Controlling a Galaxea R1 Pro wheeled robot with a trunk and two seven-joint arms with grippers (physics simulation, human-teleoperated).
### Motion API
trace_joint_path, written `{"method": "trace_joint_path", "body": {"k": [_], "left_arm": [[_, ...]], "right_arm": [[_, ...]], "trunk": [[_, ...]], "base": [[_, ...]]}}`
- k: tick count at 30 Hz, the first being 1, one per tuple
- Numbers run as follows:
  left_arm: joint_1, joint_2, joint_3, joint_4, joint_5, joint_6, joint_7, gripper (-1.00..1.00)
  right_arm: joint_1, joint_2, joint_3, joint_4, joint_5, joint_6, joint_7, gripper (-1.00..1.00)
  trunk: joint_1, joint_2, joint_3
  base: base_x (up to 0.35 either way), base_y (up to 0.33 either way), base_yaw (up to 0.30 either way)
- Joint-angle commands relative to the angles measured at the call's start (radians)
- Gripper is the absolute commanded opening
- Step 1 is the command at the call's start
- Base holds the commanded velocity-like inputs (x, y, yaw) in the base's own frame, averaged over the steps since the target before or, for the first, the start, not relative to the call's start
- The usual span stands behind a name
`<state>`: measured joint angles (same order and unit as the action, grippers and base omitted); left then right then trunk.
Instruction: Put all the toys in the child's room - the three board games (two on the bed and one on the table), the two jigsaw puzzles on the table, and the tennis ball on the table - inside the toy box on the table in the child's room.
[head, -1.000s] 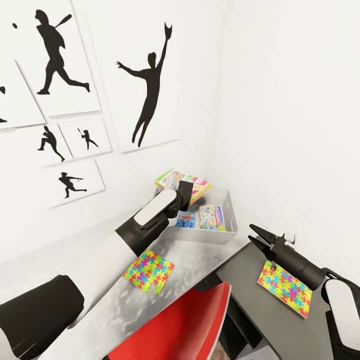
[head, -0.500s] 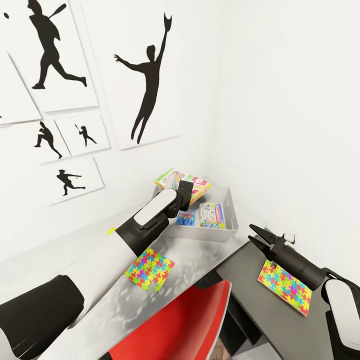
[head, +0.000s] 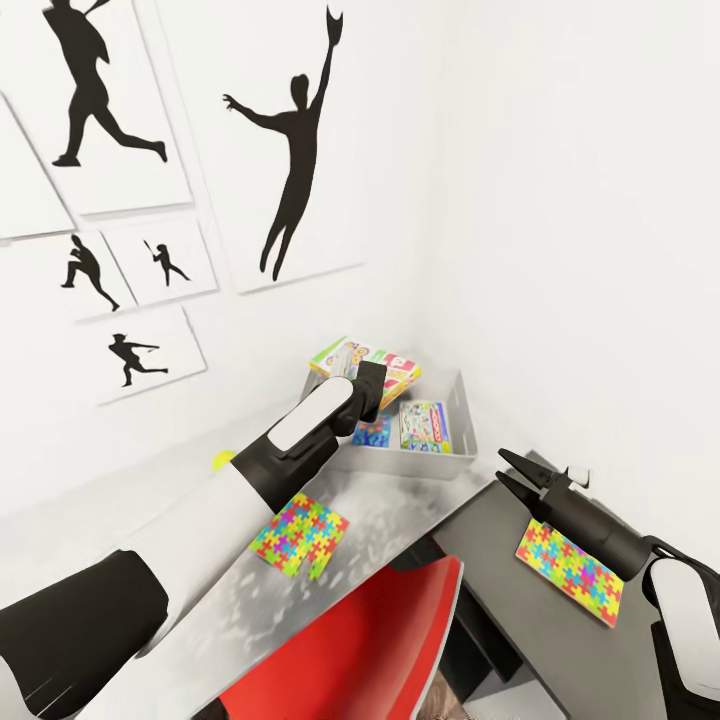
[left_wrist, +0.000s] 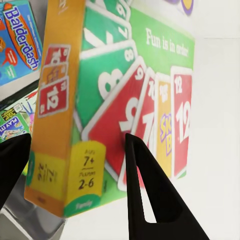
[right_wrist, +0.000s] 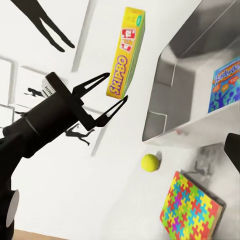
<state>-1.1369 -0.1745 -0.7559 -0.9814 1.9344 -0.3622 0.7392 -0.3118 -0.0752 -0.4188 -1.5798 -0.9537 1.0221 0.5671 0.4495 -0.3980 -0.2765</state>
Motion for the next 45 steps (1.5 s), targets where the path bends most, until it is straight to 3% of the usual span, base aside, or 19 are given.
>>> {"method": "trace_joint_path", "body": {"k": [1, 32, 40, 45], "left_arm": [[-0.001, 0.0, -0.001, 0.0, 0.001, -0.003, 0.005, -1.0], [-0.001, 0.0, -0.003, -0.047, 0.005, -0.001, 0.006, -1.0], [-0.001, 0.0, -0.032, -0.058, 0.053, -0.001, 0.006, -1.0], [-0.001, 0.0, -0.038, -0.06, 0.066, -0.002, 0.006, -1.0]], "right_arm": [[-0.001, 0.001, -0.002, 0.0, 0.006, 0.005, 0.007, 1.0], [-0.001, 0.0, 0.012, 0.0, 0.012, 0.004, 0.007, 1.0], [-0.001, 0.0, 0.012, 0.0, 0.012, 0.004, 0.007, 1.0], [-0.001, 0.0, 0.012, 0.0, 0.012, 0.004, 0.007, 1.0]], "trunk": [[0.001, -0.002, -0.003], [0.001, -0.002, -0.046], [0.001, -0.002, -0.057], [0.001, -0.002, -0.064]], "base": [[0.0, 0.0, 0.0], [0.0, 0.0, 0.0], [0.0, 0.0, 0.0], [0.0, 0.0, 0.0]]}}
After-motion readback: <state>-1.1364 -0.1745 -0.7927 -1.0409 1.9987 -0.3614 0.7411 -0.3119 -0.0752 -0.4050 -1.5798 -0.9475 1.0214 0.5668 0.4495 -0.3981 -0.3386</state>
